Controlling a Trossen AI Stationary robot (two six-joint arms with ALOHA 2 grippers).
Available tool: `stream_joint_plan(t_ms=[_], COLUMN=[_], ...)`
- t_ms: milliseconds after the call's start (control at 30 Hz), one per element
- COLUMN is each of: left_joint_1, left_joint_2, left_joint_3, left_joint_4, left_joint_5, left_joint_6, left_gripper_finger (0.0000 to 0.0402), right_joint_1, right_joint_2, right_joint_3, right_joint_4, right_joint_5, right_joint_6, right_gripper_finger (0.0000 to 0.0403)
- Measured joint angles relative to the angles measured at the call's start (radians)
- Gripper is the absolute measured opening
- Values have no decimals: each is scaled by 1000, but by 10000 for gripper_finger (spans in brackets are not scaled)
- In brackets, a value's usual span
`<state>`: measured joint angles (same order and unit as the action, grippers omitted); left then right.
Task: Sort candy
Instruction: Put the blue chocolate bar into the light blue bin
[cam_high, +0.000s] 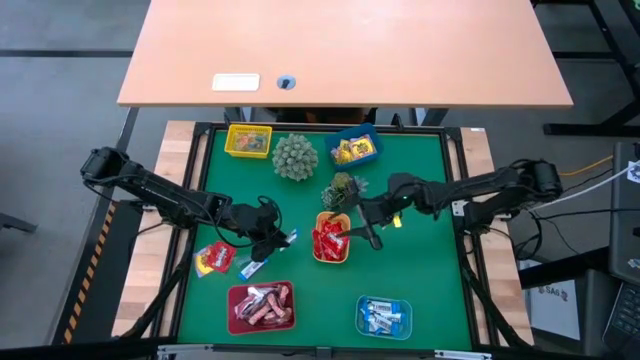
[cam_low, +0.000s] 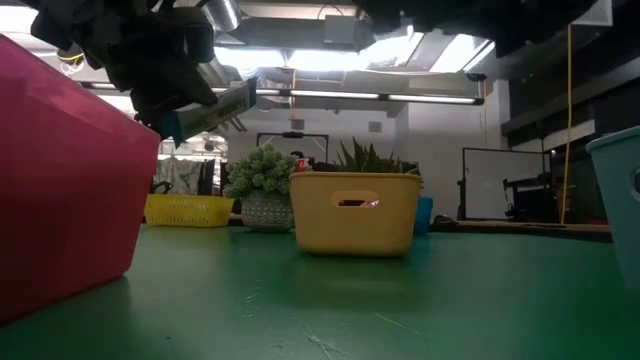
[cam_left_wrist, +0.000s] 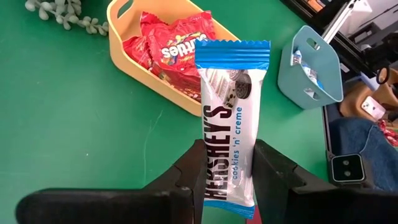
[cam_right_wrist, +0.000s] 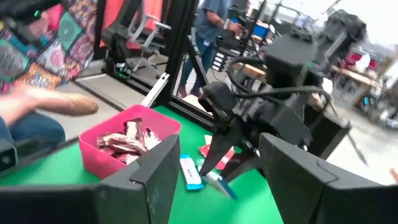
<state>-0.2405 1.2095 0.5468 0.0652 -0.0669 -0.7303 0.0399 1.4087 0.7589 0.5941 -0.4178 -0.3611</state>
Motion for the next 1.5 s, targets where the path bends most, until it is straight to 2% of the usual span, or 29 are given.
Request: stream_joint_plan(t_ms=[333, 667, 1167, 1500], left_joint_1=[0, 0, 0, -4], left_joint_2=[0, 0, 0, 0], left_joint_3=[0, 0, 0, 0], left_joint_4=[31, 114, 121, 132], left_joint_5=[3, 10, 10, 23], left_joint_6=[0, 0, 5, 8], left_gripper_finger=[86, 86, 86, 86], right_joint_1=[0, 0, 0, 0], right_joint_2=[191, 343, 473, 476], right_joint_3=[133, 271, 425, 440], right_joint_4=[-1, -85, -226, -262], right_joint_5=[-20, -46, -36, -36], right_joint_6=[-246, -253, -353, -362], right_gripper_finger=[220, 220, 220, 220])
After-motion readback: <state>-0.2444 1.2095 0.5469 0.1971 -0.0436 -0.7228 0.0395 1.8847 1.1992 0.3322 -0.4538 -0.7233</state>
